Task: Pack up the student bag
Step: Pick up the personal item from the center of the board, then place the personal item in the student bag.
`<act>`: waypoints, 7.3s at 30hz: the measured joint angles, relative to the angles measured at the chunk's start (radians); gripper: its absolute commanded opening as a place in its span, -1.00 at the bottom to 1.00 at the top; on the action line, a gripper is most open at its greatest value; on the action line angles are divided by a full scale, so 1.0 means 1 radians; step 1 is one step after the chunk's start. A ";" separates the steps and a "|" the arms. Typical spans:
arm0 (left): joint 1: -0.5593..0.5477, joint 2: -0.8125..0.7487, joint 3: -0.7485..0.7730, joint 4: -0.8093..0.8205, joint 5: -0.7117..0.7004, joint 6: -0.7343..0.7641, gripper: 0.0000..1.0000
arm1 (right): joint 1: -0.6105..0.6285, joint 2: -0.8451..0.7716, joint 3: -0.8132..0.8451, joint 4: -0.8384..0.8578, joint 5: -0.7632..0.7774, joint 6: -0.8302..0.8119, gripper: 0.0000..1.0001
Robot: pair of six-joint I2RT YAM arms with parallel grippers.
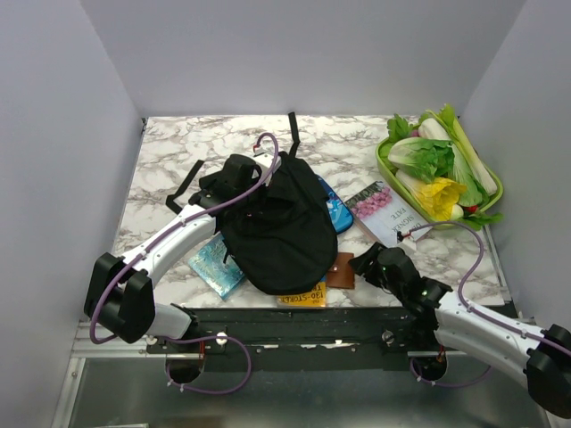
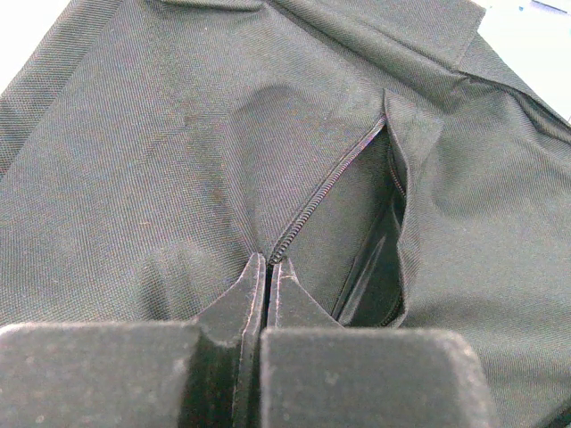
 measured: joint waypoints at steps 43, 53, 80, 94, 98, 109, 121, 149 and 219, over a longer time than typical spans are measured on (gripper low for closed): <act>-0.011 0.000 0.002 -0.002 -0.016 0.001 -1.00 | 0.000 0.144 -0.088 0.475 -0.313 -0.030 -0.10; -0.016 0.001 0.018 -0.009 -0.022 0.000 -1.00 | 0.000 0.212 -0.089 0.562 -0.340 -0.019 -0.33; -0.030 0.019 0.062 -0.032 -0.029 -0.003 -1.00 | 0.002 -0.310 -0.017 -0.047 -0.217 -0.103 -0.99; -0.033 0.019 0.086 -0.082 -0.029 -0.016 -1.00 | 0.002 -0.164 0.478 -0.269 -0.097 -0.157 -0.99; -0.040 0.018 0.087 -0.086 -0.029 -0.034 -1.00 | 0.002 0.119 0.587 -0.085 -0.167 -0.157 -0.99; -0.044 -0.014 0.060 -0.072 -0.029 -0.060 -1.00 | 0.002 0.558 0.603 0.375 -0.438 -0.084 -0.99; -0.041 -0.020 0.034 -0.064 -0.024 -0.059 -1.00 | -0.012 0.763 0.602 0.540 -0.575 0.010 -0.99; -0.025 -0.021 0.035 -0.090 0.084 -0.046 -1.00 | -0.095 1.016 0.753 0.531 -0.615 0.118 -0.99; 0.053 0.108 0.020 -0.035 0.181 -0.053 -1.00 | 0.023 1.090 0.948 0.219 -0.304 -0.258 -0.99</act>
